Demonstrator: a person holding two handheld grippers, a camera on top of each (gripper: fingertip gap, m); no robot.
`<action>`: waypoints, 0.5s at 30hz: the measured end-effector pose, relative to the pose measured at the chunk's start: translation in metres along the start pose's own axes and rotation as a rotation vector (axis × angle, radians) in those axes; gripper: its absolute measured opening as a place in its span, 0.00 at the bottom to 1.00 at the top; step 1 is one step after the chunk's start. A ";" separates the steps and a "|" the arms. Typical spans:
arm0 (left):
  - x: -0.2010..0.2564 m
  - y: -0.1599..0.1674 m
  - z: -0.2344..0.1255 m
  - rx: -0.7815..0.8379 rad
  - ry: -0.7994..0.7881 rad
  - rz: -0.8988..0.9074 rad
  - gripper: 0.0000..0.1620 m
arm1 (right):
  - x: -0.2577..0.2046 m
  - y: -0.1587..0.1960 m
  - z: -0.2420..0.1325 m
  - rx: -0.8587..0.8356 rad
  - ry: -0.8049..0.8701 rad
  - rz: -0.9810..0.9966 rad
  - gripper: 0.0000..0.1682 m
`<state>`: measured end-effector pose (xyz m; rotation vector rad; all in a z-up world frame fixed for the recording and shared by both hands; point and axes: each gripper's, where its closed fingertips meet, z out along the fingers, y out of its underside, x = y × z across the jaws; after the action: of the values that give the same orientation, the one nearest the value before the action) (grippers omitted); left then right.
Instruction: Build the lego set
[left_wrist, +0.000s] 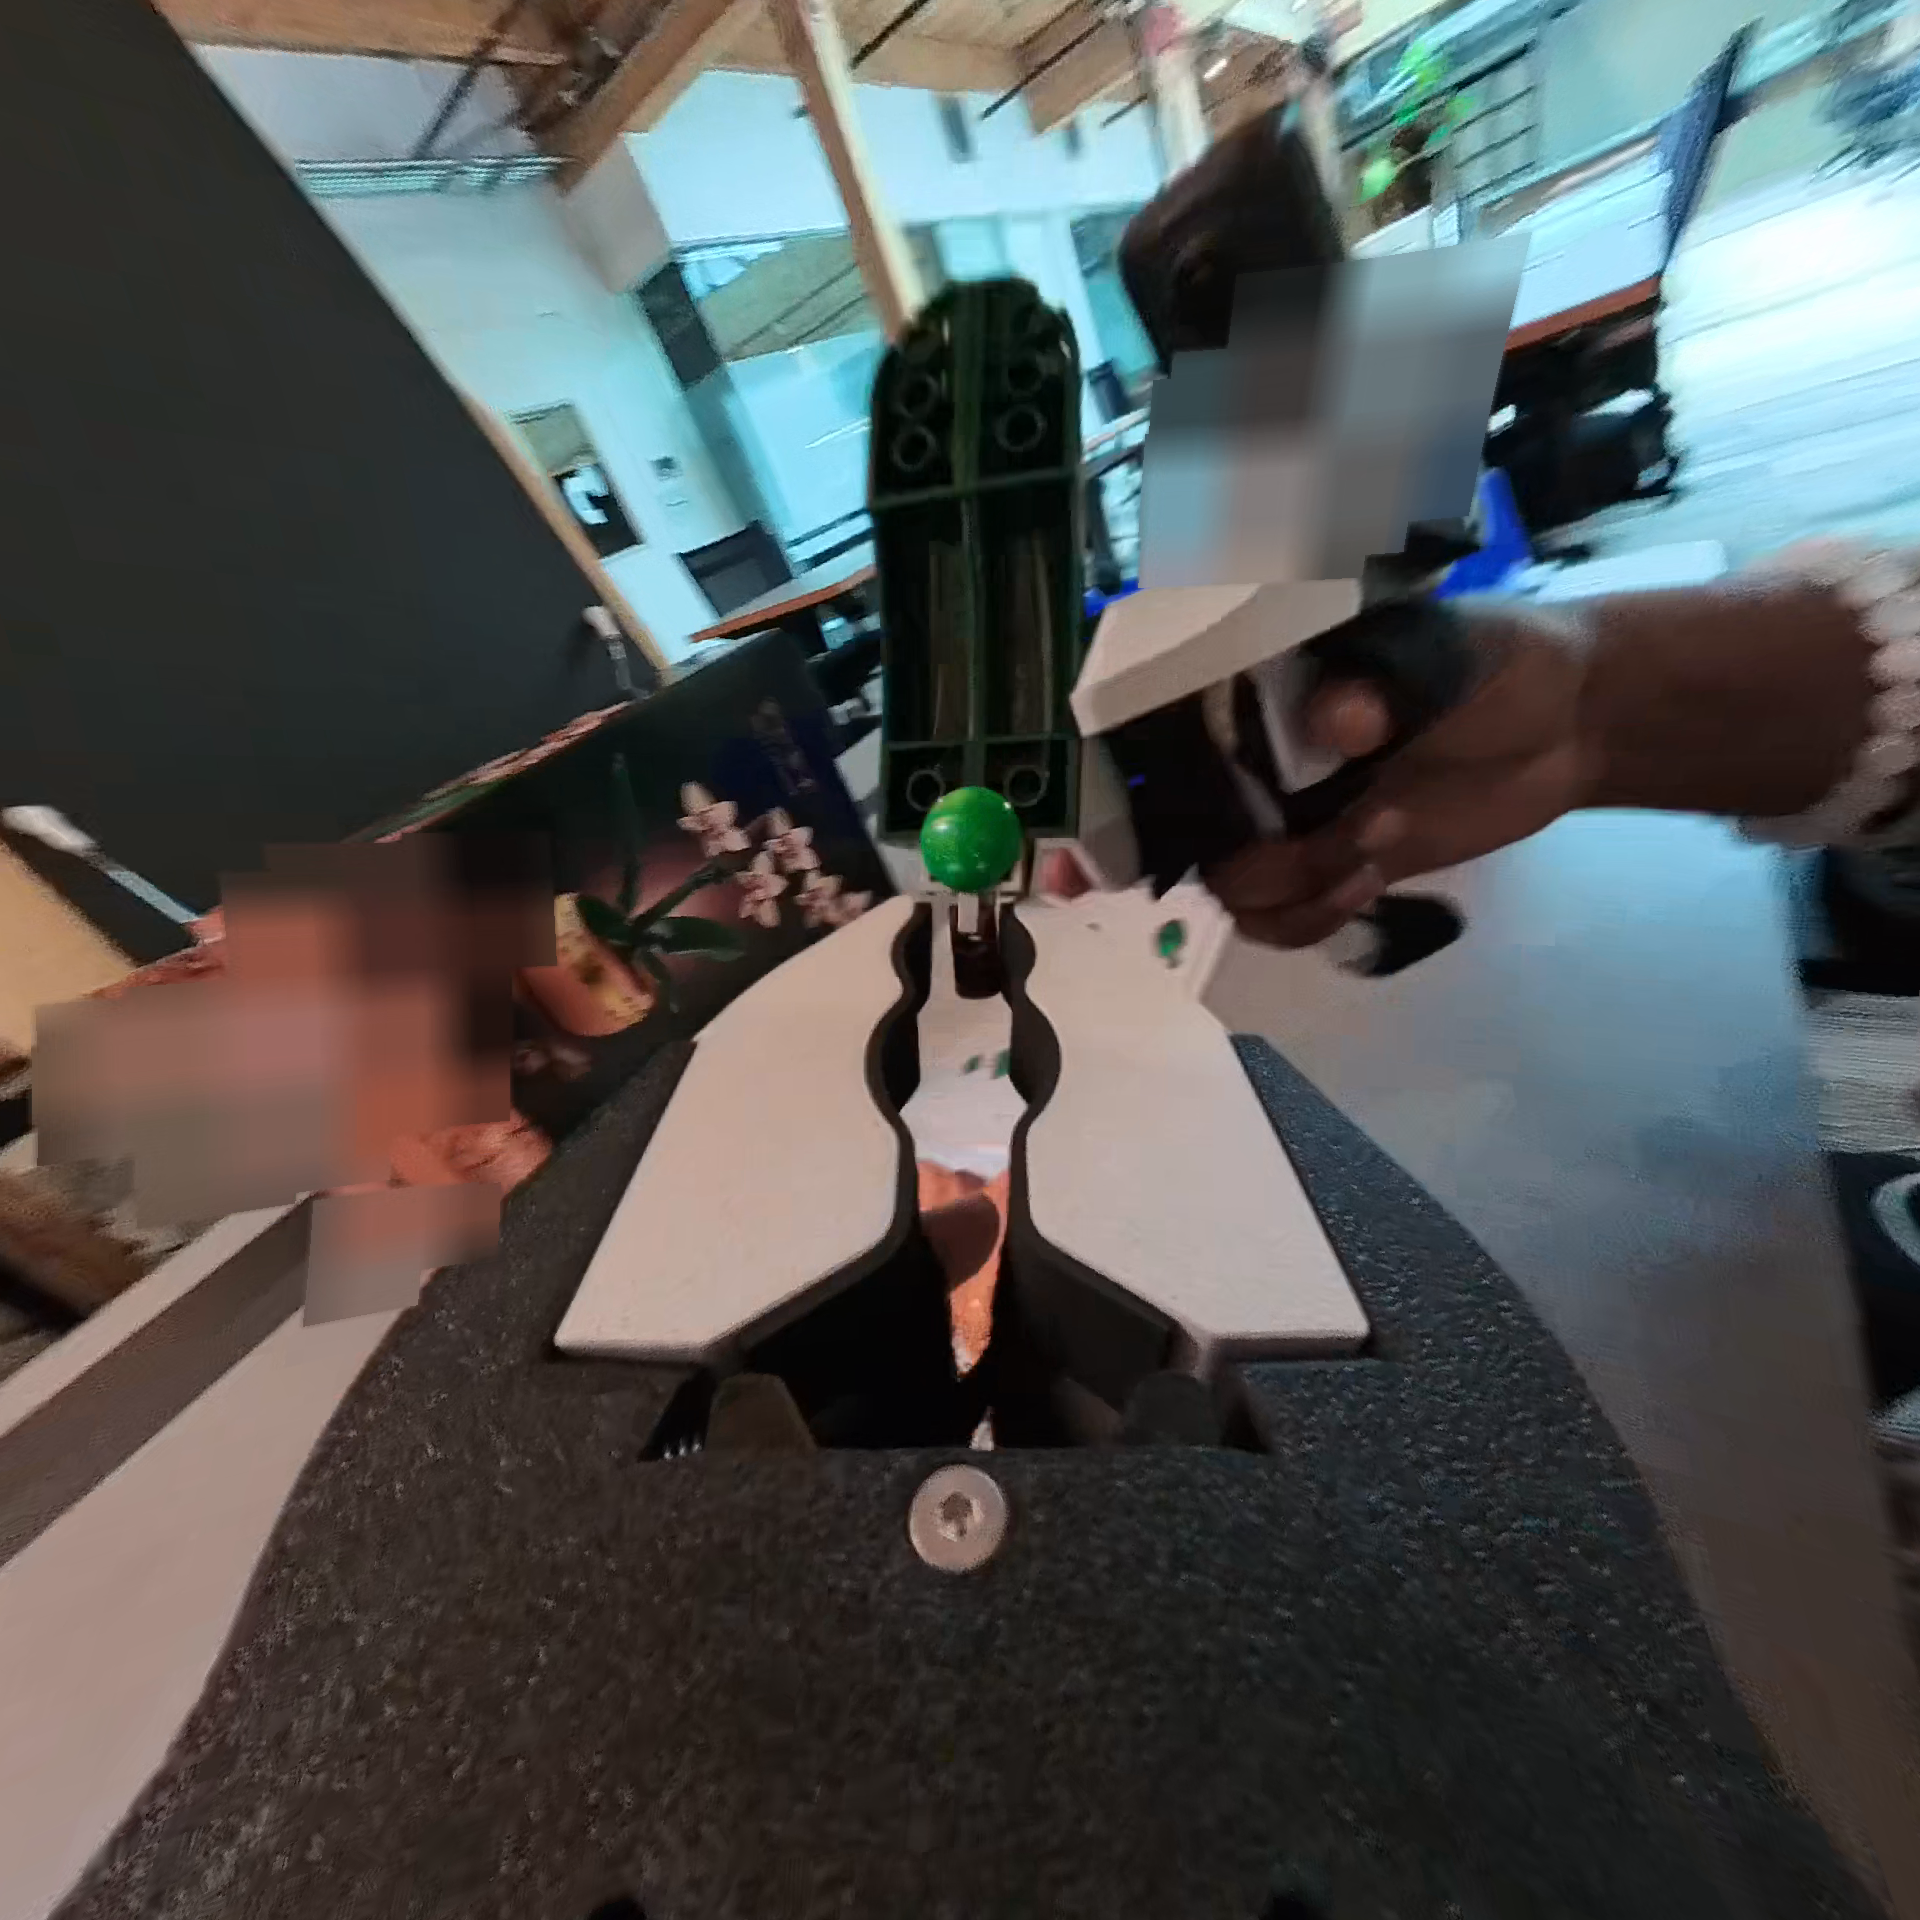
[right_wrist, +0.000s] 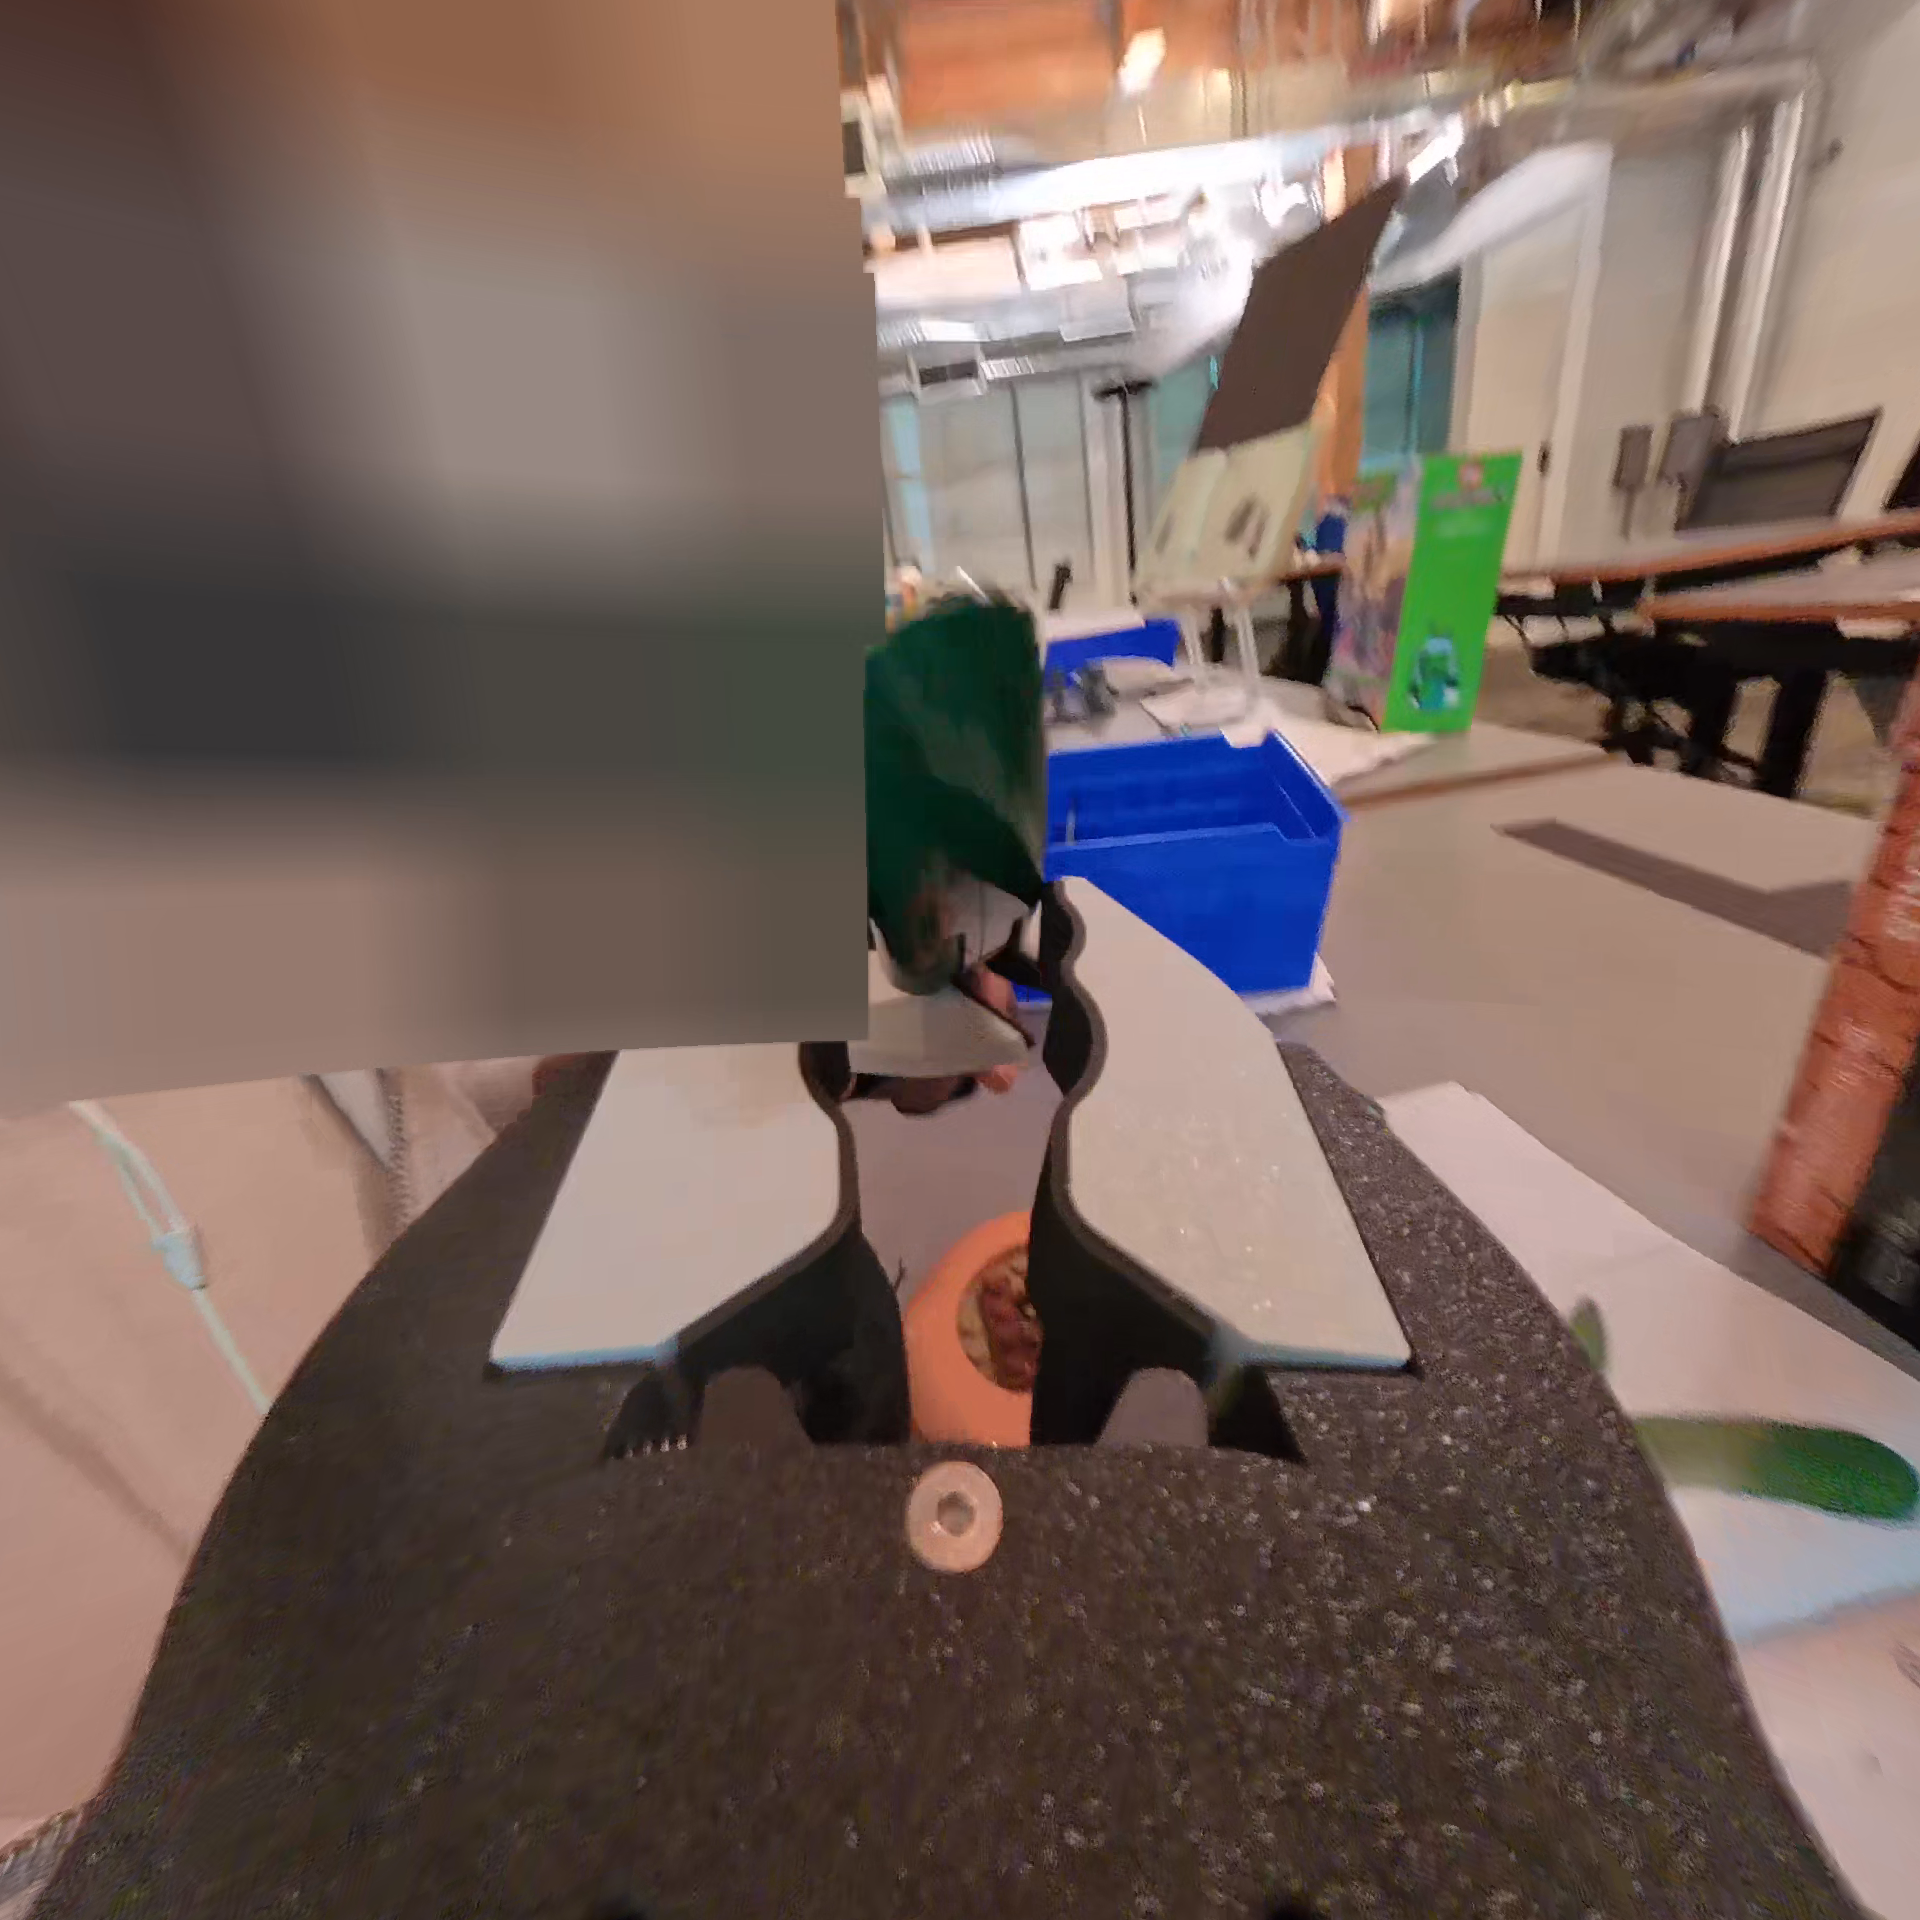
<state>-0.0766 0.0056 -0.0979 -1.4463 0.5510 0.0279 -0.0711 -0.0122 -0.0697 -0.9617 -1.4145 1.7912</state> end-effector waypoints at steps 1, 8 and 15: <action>-0.004 0.002 0.000 -0.023 -0.050 0.049 0.07 | 0.004 0.003 0.000 -0.044 0.035 -0.014 0.21; 0.001 0.023 0.009 -0.143 -0.132 0.238 0.13 | 0.011 0.019 0.000 -0.174 0.097 -0.033 0.07; 0.029 0.009 -0.003 -0.027 0.177 -0.112 0.26 | -0.007 0.016 -0.001 -0.324 -0.106 -0.288 0.08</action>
<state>-0.0555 -0.0043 -0.1169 -1.5131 0.6154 -0.1833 -0.0676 -0.0211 -0.0844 -0.7785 -1.8473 1.4465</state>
